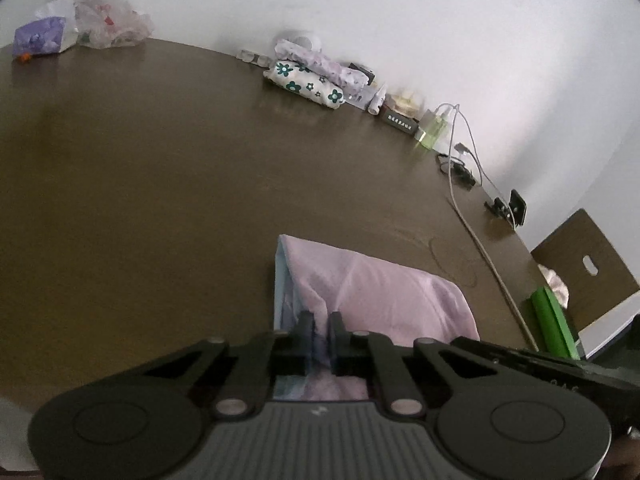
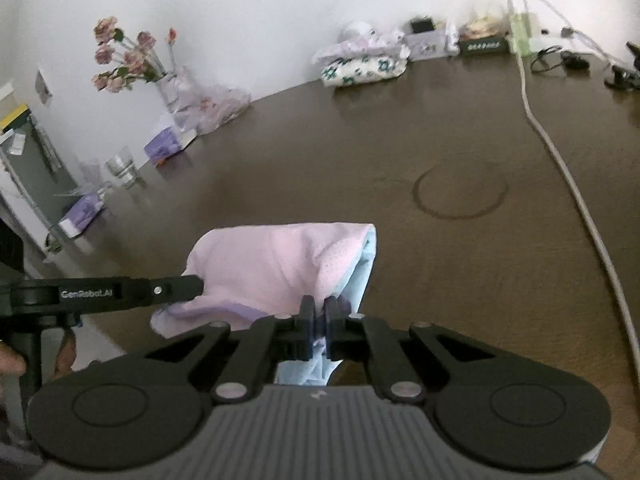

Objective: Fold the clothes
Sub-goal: 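Grasp the folded pink bundle with both grippers and lift it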

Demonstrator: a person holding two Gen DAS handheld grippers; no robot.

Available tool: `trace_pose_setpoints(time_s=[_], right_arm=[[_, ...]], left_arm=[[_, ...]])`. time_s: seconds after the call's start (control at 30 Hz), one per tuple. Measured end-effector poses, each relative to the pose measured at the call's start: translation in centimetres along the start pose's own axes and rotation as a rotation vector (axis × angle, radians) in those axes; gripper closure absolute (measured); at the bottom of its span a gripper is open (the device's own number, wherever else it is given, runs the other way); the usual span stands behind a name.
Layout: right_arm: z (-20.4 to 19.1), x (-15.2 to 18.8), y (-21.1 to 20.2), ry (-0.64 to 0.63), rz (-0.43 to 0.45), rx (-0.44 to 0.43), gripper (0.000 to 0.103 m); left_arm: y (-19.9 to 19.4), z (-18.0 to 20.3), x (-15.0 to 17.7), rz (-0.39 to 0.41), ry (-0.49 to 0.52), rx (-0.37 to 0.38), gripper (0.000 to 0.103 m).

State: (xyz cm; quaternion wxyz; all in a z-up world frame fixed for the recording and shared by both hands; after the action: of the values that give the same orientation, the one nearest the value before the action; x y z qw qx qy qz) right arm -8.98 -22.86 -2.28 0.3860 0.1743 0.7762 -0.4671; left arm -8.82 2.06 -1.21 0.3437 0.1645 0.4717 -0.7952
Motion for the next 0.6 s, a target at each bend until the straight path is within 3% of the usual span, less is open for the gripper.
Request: trace_pose_setpoints(time_s=[0.1, 0.13, 0.17, 0.23, 0.33, 0.4, 0.43, 0.47, 0.6], right_arm=[[1.0, -0.8, -0.2, 0.040, 0.002, -0.015, 0.088], [1.3, -1.1, -0.4, 0.052, 0.001, -0.025, 0.075], [1.6, -1.3, -0.7, 0.057, 0.003, -0.035, 0.060], [1.9, -1.6, -0.7, 0.076, -0.012, -0.032, 0.059], [1.8, -1.7, 0.6, 0.097, -0.055, -0.041, 0.063], [1.3, -1.8, 1.2, 0.083, -0.063, -0.036, 0.080], [1.3, -1.8, 1.4, 0.083, -0.063, -0.036, 0.088], [1.3, -1.8, 1.6, 0.083, -0.063, -0.035, 0.092], [1.6, -2.7, 2.7, 0.070, -0.042, -0.010, 0.094]], left_arm=[[0.3, -0.1, -1.0, 0.003, -0.004, 0.018, 0.089], [0.1, -0.3, -1.5, 0.004, -0.002, 0.029, 0.073], [-0.3, -0.6, -1.8, -0.006, -0.001, 0.033, 0.048], [-0.4, -0.8, -2.4, -0.025, -0.002, 0.034, 0.034], [0.6, -0.6, -2.9, -0.063, -0.007, 0.020, 0.039], [1.4, -0.1, -2.7, -0.083, 0.015, 0.022, 0.059], [1.7, 0.1, -2.5, -0.103, 0.028, 0.028, 0.076], [2.0, 0.2, -2.4, -0.118, 0.038, 0.037, 0.083], [3.6, 0.3, -3.6, -0.119, 0.025, 0.056, 0.089]])
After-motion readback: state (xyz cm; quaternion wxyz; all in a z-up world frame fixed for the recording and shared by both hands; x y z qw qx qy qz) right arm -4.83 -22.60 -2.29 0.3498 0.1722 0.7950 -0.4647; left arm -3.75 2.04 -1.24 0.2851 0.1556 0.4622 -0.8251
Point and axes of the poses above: each gripper's, at about its wrist camera, not at the fingertips, and y roughly the way its jaws point, z to its right, x to its underside, the point moved 4 cm from there along y, roughly the way its jaws point, and after that the axes turned 9 degrees about -y, right-handed, at the moved point
